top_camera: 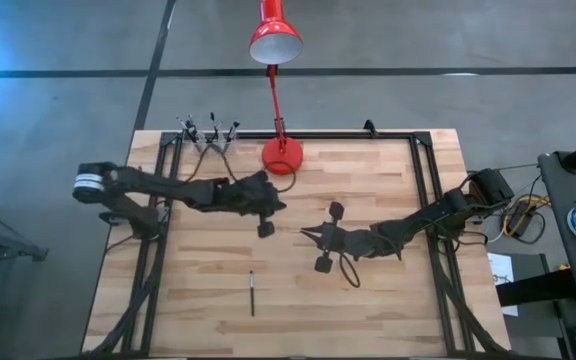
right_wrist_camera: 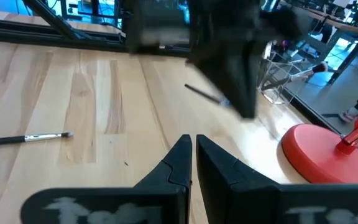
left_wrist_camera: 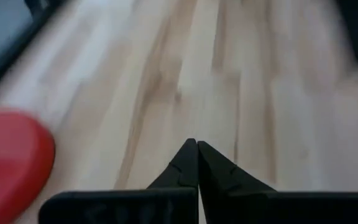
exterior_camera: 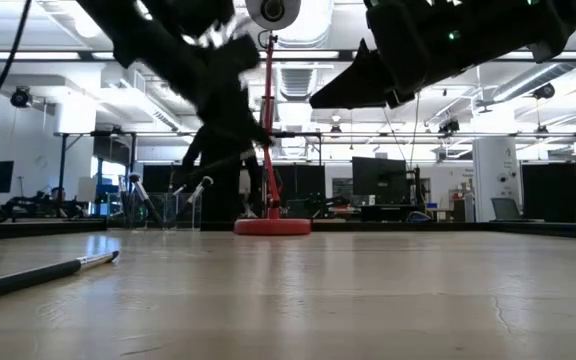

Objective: Pick & Place Makeup Supplies
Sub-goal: Put the makeup brush into the transparent organizer

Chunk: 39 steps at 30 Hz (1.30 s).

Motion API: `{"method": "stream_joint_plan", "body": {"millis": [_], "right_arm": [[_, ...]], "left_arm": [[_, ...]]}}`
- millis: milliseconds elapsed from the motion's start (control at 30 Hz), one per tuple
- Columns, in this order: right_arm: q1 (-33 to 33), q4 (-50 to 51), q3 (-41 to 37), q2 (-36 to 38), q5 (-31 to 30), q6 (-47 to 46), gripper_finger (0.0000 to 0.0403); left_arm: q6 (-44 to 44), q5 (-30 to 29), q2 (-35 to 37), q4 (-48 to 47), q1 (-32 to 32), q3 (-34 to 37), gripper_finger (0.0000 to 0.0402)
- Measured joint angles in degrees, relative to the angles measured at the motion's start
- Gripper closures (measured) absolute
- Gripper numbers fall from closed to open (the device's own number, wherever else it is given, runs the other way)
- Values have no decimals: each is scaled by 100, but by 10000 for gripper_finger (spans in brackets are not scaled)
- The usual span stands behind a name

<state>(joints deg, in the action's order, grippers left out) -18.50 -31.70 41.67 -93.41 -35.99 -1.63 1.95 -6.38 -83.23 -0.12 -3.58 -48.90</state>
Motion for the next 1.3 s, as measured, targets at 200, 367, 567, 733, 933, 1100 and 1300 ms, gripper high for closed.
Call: {"method": "stream_joint_plan", "body": {"millis": [200,367,567,733,933,1100,1300], "right_arm": [[4,-736,-310,-71,-4,-104,385],[57,-2151,-627,-259,30,7,374],[264,-2998,-623,-493,349,15,321],[488,-3057,-252,-695,647,11,271],[708,-3023,206,-1011,653,210,234],[877,-3027,366,-1102,1157,184,230],[992,-3030,610,-1130,1428,225,230]], "left_arm": [[216,127,481,1738,150,564,401],[513,588,567,4220,262,1414,401],[703,924,390,6596,334,2156,401],[718,1035,372,7072,375,2272,401],[692,1195,372,7191,392,2109,401],[669,1283,372,7217,396,2042,401],[650,1291,372,7246,403,1999,402]]}}
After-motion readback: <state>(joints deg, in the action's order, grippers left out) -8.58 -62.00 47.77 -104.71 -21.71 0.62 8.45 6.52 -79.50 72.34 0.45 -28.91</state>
